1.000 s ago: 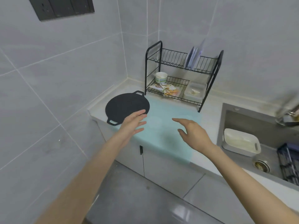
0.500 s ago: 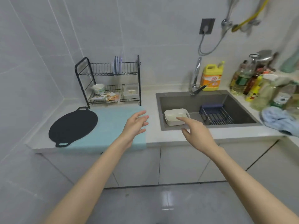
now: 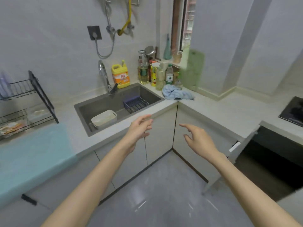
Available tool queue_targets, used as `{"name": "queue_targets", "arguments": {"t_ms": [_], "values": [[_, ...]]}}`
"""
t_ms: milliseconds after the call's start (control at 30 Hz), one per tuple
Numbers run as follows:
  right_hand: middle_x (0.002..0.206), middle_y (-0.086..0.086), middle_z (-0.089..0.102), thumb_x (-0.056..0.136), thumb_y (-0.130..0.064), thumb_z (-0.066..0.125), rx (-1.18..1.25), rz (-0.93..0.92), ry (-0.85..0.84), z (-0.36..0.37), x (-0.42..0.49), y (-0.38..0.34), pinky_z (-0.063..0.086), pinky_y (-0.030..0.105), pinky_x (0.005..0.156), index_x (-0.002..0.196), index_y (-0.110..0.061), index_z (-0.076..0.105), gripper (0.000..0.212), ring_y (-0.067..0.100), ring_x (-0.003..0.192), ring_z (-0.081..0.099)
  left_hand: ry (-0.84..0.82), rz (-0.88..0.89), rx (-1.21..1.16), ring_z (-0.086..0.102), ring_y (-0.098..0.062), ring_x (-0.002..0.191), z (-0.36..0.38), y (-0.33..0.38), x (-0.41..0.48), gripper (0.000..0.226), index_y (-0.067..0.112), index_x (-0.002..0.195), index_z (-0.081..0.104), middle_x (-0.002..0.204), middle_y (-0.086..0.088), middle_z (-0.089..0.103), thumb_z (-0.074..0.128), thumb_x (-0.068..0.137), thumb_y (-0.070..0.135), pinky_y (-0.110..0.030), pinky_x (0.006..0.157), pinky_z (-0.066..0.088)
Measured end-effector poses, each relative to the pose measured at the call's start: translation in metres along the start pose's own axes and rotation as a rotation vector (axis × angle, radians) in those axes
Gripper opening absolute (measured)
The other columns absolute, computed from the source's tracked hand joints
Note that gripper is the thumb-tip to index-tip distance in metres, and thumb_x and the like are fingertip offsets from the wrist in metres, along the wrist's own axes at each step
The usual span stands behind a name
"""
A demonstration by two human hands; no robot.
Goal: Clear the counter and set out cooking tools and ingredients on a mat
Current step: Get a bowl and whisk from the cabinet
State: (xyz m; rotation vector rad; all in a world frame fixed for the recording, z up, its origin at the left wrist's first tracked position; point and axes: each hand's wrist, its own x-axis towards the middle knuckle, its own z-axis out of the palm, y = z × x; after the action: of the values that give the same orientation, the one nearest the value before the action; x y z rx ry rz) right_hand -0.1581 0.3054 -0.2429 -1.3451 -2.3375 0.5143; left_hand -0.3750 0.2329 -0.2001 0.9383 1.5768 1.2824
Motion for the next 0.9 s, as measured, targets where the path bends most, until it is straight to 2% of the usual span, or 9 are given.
{"name": "queue_targets", "arguments": {"t_ms": [167,233,367,500,667,733,767,867,900], "values": [[0.142,-0.007,0.048,0.095,-0.017,0.047,-0.041,0.11,0.038,-0.049,-0.049,0.08,0.044,0.034,0.095,0.139,-0.033,0.042,0.047,0.016,0.129,0.046,-0.177,-0.012,0.055,0.059,-0.015,0.111,0.109,0.001,-0.006,0.031,0.024,0.127,0.053,0.122,0.002,0.06,0.052,0.096,0.022,-0.028,0.088,0.05],[0.142,-0.007,0.048,0.095,-0.018,0.046,-0.068,0.147,0.054,-0.072,-0.07,0.114,0.045,0.035,0.096,0.139,-0.034,0.042,0.047,0.017,0.124,0.051,-0.232,-0.018,0.064,0.058,-0.014,0.11,0.159,0.0,-0.009,0.031,0.023,0.128,0.053,0.122,0.001,0.059,0.052,0.097,0.021,-0.029,0.089,0.05],[0.141,-0.007,0.049,0.095,-0.015,0.047,-0.074,0.197,0.072,-0.116,-0.106,0.178,0.044,0.036,0.099,0.139,-0.031,0.044,0.047,0.016,0.13,0.045,-0.252,-0.05,0.045,0.058,-0.015,0.107,0.25,-0.01,-0.012,0.03,0.02,0.128,0.053,0.124,-0.001,0.059,0.047,0.098,0.015,-0.03,0.091,0.049],[0.141,-0.008,0.049,0.095,-0.018,0.05,-0.107,0.209,0.055,-0.148,-0.136,0.237,0.045,0.036,0.1,0.14,-0.032,0.042,0.047,0.015,0.129,0.045,-0.2,-0.06,0.022,0.056,-0.017,0.11,0.326,-0.026,-0.017,0.034,0.017,0.126,0.054,0.125,-0.001,0.059,0.04,0.097,0.006,-0.034,0.097,0.047],[0.142,-0.01,0.047,0.096,-0.02,0.05,-0.117,0.265,0.057,-0.177,-0.164,0.303,0.043,0.032,0.1,0.141,-0.032,0.042,0.047,0.013,0.129,0.044,-0.2,-0.098,0.139,0.05,-0.018,0.119,0.398,-0.049,-0.01,0.041,0.011,0.133,0.05,0.136,-0.008,0.052,0.042,0.094,0.0,-0.029,0.093,0.043],[0.143,-0.01,0.047,0.096,-0.019,0.05,-0.126,0.291,0.058,-0.183,-0.168,0.325,0.042,0.032,0.1,0.141,-0.031,0.042,0.047,0.012,0.129,0.043,-0.226,-0.131,0.204,0.048,-0.019,0.122,0.418,-0.06,0.0,0.046,0.01,0.139,0.045,0.14,-0.008,0.047,0.044,0.094,0.003,-0.024,0.088,0.041],[0.143,-0.01,0.047,0.096,-0.019,0.05,-0.132,0.302,0.059,-0.186,-0.168,0.334,0.042,0.032,0.1,0.141,-0.031,0.042,0.047,0.013,0.129,0.043,-0.239,-0.138,0.239,0.05,-0.018,0.117,0.425,-0.064,0.005,0.047,0.01,0.14,0.043,0.142,-0.008,0.045,0.045,0.094,0.005,-0.019,0.081,0.042],[0.143,-0.009,0.047,0.096,-0.02,0.05,-0.143,0.318,0.044,-0.186,-0.16,0.367,0.042,0.032,0.1,0.142,-0.029,0.041,0.047,0.013,0.13,0.043,-0.237,-0.159,0.346,0.055,-0.006,0.077,0.446,-0.082,0.032,0.046,0.01,0.14,0.042,0.141,-0.007,0.045,0.045,0.094,0.008,-0.001,0.047,0.039],[0.143,-0.009,0.046,0.096,-0.02,0.05,-0.147,0.319,0.035,-0.186,-0.156,0.375,0.042,0.032,0.1,0.142,-0.029,0.041,0.047,0.013,0.13,0.043,-0.23,-0.157,0.389,0.052,0.0,0.066,0.45,-0.088,0.042,0.047,0.011,0.14,0.041,0.141,-0.007,0.046,0.044,0.094,0.009,-0.001,0.043,0.037]]}}
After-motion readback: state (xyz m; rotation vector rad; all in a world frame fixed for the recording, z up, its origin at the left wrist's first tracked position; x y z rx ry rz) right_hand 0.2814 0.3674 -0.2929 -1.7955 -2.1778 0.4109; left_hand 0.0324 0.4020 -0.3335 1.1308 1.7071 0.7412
